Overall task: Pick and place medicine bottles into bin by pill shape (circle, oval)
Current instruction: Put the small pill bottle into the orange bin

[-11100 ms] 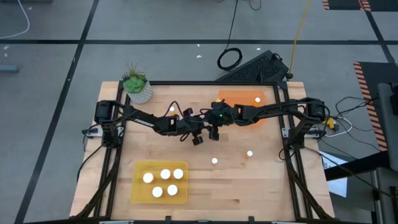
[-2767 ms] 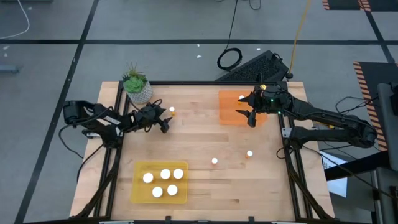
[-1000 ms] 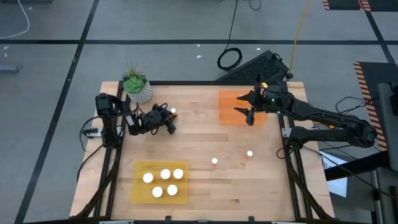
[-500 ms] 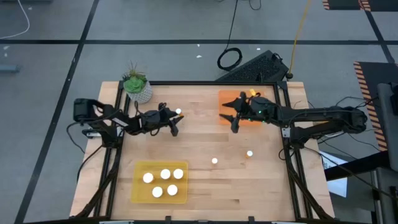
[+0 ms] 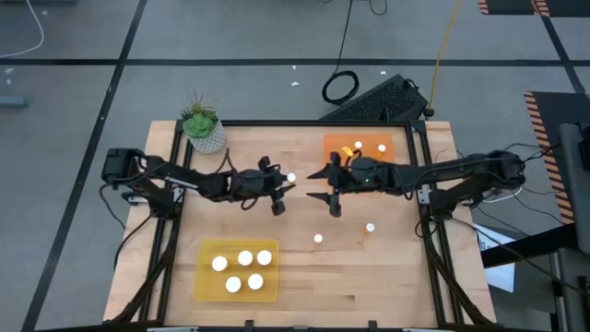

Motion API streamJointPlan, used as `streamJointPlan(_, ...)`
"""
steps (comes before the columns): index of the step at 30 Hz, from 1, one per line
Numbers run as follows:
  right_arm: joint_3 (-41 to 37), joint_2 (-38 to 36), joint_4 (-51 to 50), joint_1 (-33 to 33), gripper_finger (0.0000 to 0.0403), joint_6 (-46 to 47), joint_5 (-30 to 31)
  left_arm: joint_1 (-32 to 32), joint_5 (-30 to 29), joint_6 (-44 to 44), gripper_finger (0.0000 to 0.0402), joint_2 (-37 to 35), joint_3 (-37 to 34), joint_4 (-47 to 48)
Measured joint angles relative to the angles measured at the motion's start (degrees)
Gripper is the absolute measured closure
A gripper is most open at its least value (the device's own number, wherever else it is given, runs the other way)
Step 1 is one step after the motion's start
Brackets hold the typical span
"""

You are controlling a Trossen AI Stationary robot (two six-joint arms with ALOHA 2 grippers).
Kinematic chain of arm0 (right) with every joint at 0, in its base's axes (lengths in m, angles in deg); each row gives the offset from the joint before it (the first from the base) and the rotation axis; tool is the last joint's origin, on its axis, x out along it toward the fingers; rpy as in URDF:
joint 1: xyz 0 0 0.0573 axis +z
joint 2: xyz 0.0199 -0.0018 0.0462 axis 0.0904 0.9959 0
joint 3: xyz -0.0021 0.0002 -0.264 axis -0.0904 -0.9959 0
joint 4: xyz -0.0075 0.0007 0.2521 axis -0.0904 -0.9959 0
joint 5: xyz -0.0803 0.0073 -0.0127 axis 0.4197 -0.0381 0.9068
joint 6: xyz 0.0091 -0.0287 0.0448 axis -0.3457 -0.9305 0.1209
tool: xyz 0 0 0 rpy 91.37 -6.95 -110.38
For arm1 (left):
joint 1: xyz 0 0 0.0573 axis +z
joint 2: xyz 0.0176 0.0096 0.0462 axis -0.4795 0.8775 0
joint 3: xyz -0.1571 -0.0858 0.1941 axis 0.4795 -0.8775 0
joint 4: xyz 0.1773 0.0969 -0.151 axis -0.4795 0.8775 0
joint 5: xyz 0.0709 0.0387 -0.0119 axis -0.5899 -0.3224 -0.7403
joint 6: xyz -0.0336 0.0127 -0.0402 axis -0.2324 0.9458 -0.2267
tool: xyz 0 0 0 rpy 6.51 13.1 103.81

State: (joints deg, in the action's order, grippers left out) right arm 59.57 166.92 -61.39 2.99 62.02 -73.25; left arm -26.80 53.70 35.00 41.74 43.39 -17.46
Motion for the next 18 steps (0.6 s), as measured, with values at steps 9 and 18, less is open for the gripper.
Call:
streamJointPlan(9, 3.15, 3.43, 1.58, 1.36, 0.0134, 1.06, 4.57, -3.49, -1.98, 0.21, 0.0293, 0.93, 3.21, -0.75)
streamJointPlan(18, 6.86, 7.46, -2.76, 1.29, 0.0144, -0.55, 4.35, -4.02, -1.7, 2.98, 0.0293, 7.33, 9.17, 0.59)
